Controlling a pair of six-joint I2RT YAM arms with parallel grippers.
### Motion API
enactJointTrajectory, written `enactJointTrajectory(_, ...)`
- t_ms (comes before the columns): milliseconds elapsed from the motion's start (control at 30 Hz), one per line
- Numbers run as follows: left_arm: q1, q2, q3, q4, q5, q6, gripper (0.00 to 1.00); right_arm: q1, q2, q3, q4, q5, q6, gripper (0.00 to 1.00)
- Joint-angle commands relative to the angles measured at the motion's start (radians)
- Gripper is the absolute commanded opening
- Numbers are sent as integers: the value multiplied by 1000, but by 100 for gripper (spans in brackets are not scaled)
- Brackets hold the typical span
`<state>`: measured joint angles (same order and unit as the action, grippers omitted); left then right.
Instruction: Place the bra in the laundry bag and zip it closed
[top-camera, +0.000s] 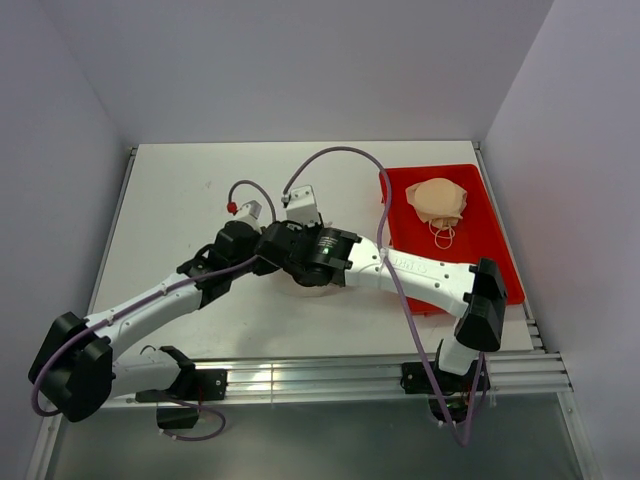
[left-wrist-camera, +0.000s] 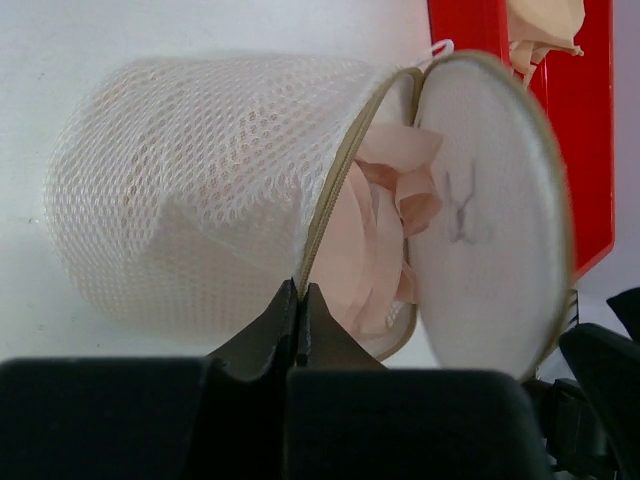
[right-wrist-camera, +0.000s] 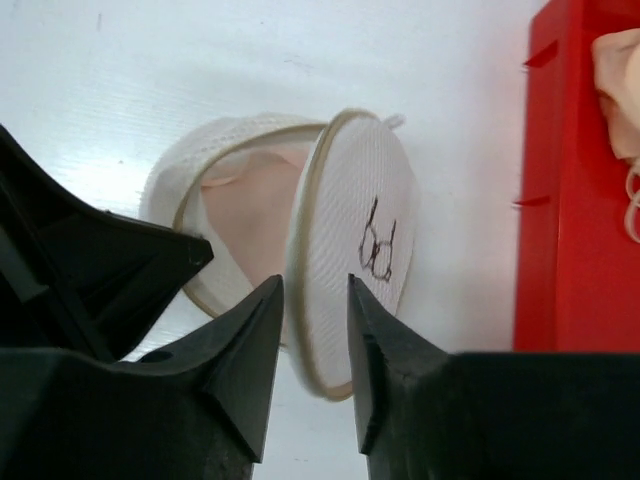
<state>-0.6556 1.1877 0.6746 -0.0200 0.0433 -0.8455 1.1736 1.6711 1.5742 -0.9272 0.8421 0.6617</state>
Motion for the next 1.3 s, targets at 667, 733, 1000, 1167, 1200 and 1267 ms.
enactJointTrajectory(667, 70, -34, -64, 80, 40, -9, 0, -259, -327, -403, 407, -326, 7, 55)
enactJointTrajectory(733, 74, -28, -64, 77, 43, -7, 0, -343, -418, -501, 510, -449, -11, 59)
enactJointTrajectory(1000, 93, -5, -66, 75, 59, -4, 0, -425, -574, -902, 830, -712, 41, 75)
enactJointTrajectory(1167, 94, 1, -60, 69, 59, -3, 0, -425, -599, -1098, 1011, -778, 186, 75)
enactJointTrajectory(1200, 93, 0, -60, 71, 58, -1, 0, -425, -612, -1127, 1084, -781, 229, 75)
enactJointTrajectory(1267, 94, 3, -58, 68, 59, 0, 0, -425, -628, -1194, 1146, -775, 266, 75)
